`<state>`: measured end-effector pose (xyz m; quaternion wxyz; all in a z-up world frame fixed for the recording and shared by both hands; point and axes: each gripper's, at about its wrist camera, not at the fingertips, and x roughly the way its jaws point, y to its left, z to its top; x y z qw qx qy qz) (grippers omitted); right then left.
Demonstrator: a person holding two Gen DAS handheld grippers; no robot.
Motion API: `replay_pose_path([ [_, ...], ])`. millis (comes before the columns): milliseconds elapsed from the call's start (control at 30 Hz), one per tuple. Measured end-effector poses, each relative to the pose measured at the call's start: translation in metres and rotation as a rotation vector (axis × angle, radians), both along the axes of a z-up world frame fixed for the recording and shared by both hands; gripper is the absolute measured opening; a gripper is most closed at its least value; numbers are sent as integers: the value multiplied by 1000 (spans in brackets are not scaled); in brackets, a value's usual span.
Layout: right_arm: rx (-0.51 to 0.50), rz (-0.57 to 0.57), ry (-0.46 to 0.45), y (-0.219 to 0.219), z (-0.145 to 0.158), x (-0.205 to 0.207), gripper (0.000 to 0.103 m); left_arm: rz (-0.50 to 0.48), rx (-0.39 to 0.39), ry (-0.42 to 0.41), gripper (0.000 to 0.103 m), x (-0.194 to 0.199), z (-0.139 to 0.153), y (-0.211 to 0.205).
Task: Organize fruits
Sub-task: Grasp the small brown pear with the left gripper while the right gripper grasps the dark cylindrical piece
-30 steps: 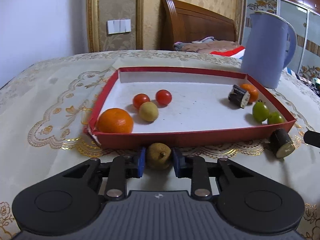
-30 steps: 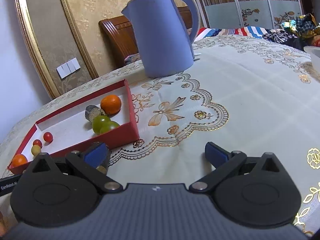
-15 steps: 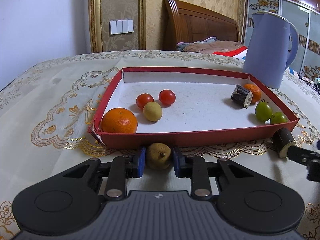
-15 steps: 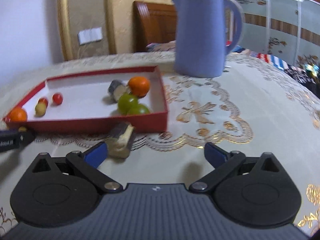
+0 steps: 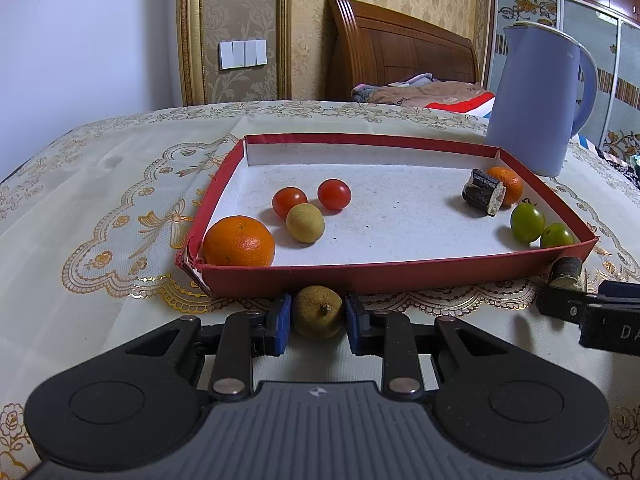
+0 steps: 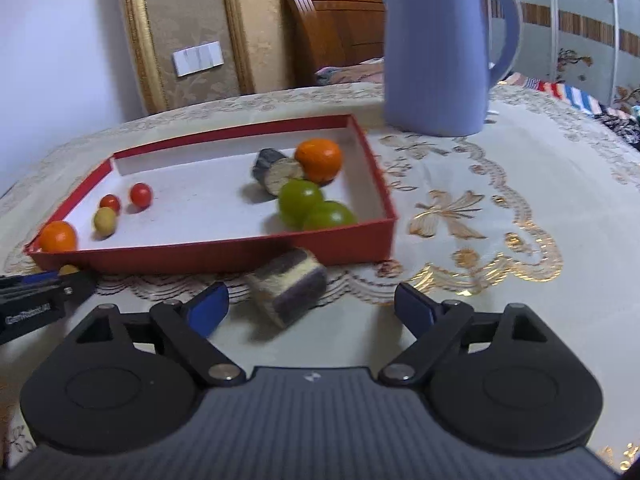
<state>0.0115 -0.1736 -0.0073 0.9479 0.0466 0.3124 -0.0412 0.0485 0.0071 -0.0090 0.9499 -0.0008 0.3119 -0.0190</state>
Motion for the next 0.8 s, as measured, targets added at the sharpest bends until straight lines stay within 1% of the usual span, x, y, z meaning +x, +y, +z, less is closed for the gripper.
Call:
replay_pose_path([
  [100, -10, -2, 6, 3, -1, 4, 89, 0, 1, 0, 27, 0, 0, 0],
  [267, -22, -3, -4, 4, -2, 4, 75, 0, 0, 0, 27, 0, 0, 0],
  [333, -21, -7, -13, 3, -1, 3, 63, 0, 0, 0, 27, 0, 0, 0],
  [367, -17, 1, -18, 3, -1, 2, 59, 0, 1, 0, 27, 0, 0, 0],
  [433, -16, 26, -25, 5, -1, 1, 41, -1, 0, 0, 27, 0, 0, 0],
  [500, -22, 31, -26, 6, -1, 1, 42, 0, 0, -1, 27, 0, 0, 0],
  [633, -1, 32, -28, 3, -1, 1, 42, 0, -2, 0, 27, 0, 0, 0],
  [800, -8, 33, -31, 4, -1, -2, 41, 1, -5, 1, 27, 0, 0, 1],
])
